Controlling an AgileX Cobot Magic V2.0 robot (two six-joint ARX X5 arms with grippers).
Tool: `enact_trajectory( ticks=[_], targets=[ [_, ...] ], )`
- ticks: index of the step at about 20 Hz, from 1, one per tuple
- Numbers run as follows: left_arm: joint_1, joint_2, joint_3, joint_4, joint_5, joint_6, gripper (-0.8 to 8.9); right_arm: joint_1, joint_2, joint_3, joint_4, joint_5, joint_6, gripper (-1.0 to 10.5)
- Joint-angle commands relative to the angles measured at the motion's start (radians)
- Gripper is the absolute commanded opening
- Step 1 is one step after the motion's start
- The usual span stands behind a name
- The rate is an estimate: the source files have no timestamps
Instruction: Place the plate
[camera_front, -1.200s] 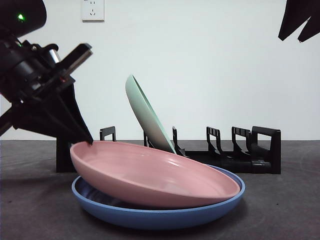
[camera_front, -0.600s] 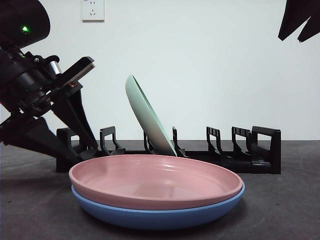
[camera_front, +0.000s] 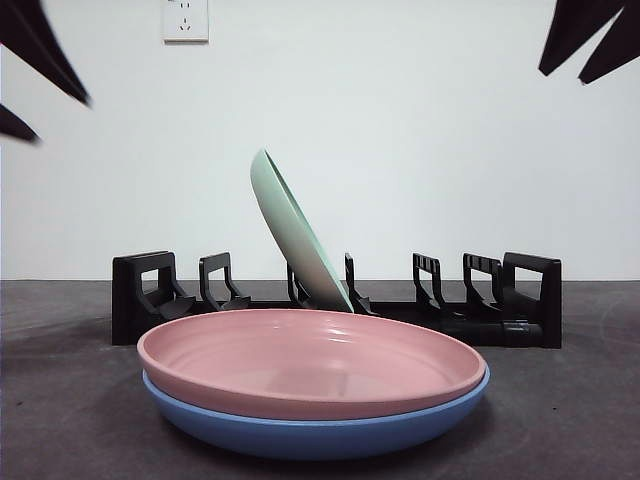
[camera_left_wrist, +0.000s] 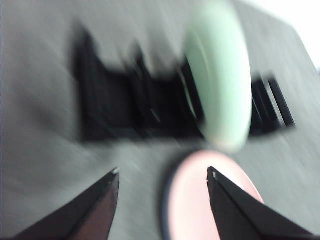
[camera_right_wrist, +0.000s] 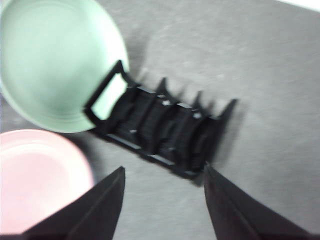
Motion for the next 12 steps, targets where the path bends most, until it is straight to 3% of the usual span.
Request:
enact_trajectory(
  ticks=[1, 3, 6, 12],
  targets=[
    [0.105, -0.032, 0.059, -0.044, -0.003, 0.144, 2.81, 0.02, 0.058, 0.056, 0.002, -0.064, 0.112, 2.4],
    [0.172, -0.05, 0.089, -0.068, -0.003, 0.182, 2.81, 0.034, 0.13, 0.138, -0.043, -0.162, 0.175, 2.4],
    [0.205, -0.056, 0.1, -0.067, -0.003, 0.175, 2.81, 0.076, 0.287, 0.325, -0.148, -0.294, 0.227, 2.4],
    [0.19, -0.056, 0.1, -0.07, -0.003, 0.171, 2.81, 0.184, 0.615, 0.646, -0.239, -0.33, 0.253, 2.4]
  ],
)
